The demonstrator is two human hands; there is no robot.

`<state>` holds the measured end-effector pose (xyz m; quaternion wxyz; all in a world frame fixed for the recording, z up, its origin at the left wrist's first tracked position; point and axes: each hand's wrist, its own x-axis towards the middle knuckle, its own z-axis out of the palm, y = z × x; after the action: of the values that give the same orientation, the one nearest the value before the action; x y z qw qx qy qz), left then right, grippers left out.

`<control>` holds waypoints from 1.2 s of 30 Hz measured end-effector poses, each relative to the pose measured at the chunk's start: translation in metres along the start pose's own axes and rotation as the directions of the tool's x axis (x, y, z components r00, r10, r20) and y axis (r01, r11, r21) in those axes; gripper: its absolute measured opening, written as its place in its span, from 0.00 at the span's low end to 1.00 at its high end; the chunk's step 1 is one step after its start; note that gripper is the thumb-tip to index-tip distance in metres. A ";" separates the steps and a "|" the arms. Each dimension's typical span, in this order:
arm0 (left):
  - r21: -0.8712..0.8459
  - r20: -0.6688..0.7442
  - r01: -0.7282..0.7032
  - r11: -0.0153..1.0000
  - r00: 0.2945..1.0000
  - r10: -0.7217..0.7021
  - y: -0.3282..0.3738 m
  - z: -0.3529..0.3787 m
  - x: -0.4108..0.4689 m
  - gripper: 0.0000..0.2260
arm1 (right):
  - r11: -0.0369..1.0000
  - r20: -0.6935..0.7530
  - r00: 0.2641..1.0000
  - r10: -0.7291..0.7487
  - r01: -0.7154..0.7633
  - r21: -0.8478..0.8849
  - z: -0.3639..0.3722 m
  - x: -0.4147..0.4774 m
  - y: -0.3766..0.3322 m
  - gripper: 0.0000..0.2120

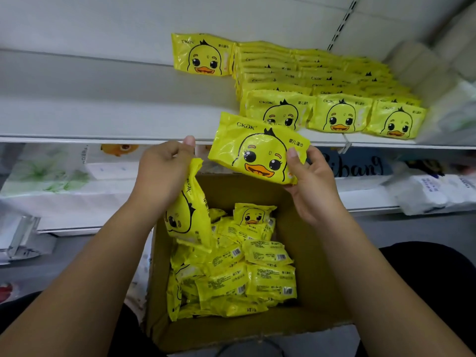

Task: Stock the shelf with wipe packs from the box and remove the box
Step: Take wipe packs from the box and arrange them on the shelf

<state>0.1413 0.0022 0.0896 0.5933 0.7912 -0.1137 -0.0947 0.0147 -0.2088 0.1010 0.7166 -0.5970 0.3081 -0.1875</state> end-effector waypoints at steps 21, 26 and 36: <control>-0.265 0.179 0.054 0.963 0.984 -0.006 0.023 -0.003 -0.015 0.22 | 0.989 -0.208 0.967 -0.148 0.141 -0.052 0.026 0.010 -0.014 0.23; -0.313 0.199 0.121 0.942 0.978 -0.059 0.029 -0.007 -0.016 0.22 | 0.980 -0.285 0.939 -0.194 0.173 -0.096 0.040 0.011 -0.016 0.26; -0.193 0.371 0.129 0.973 0.927 -0.049 0.021 -0.011 -0.019 0.22 | 0.975 -0.165 0.979 0.119 -0.084 0.208 0.035 0.018 -0.039 0.17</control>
<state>0.1253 0.0123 0.1133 0.6388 0.6958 -0.1745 -0.2779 0.0554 -0.2024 0.1382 0.7515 -0.4866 0.3802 -0.2324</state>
